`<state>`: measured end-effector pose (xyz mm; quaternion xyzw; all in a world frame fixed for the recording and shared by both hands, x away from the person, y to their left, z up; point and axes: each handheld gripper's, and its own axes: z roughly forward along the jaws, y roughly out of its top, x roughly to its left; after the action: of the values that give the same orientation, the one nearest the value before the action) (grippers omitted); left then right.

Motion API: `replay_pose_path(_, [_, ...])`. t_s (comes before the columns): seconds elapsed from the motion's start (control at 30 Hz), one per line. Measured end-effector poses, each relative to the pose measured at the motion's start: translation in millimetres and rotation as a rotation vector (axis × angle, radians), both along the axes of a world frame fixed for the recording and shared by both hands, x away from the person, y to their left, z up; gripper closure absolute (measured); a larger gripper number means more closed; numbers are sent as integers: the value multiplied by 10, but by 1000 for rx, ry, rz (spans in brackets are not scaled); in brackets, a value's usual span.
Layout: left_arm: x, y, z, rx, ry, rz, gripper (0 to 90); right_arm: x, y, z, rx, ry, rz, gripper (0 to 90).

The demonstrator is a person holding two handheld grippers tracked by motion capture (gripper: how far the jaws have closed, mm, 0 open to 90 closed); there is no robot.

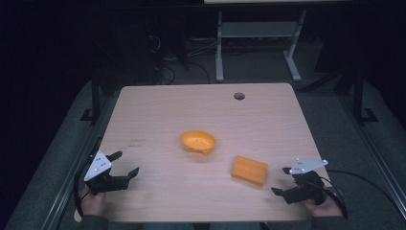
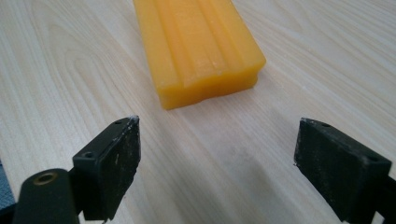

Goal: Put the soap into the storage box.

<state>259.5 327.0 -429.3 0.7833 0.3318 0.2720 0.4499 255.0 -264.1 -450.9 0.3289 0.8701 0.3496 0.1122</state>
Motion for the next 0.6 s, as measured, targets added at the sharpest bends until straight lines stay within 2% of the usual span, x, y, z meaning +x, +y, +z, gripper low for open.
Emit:
replay_pose_path(0.13, [0, -4, 0, 0, -2, -3, 139, 43, 51, 24, 1, 12, 5, 140])
replay_pose_path(0.23, [1, -5, 1, 0, -1, -3, 139, 67, 83, 41, -12, 15, 17, 140])
replay_pose_path(0.27, [0, -2, 3, 0, -2, -3, 139, 89, 120, 60, -32, 14, 29, 140])
replay_pose_path(0.3, [-1, -1, 3, 0, -2, -3, 139, 98, 137, 74, -46, 8, 35, 140])
replay_pose_path(0.5, [-4, 5, 9, 2, -2, -4, 139, 172, 240, 161, -62, 0, 69, 140])
replay_pose_path(0.6, [-7, 16, 9, -13, -6, 3, 139, 196, 305, 189, -74, -23, 79, 141])
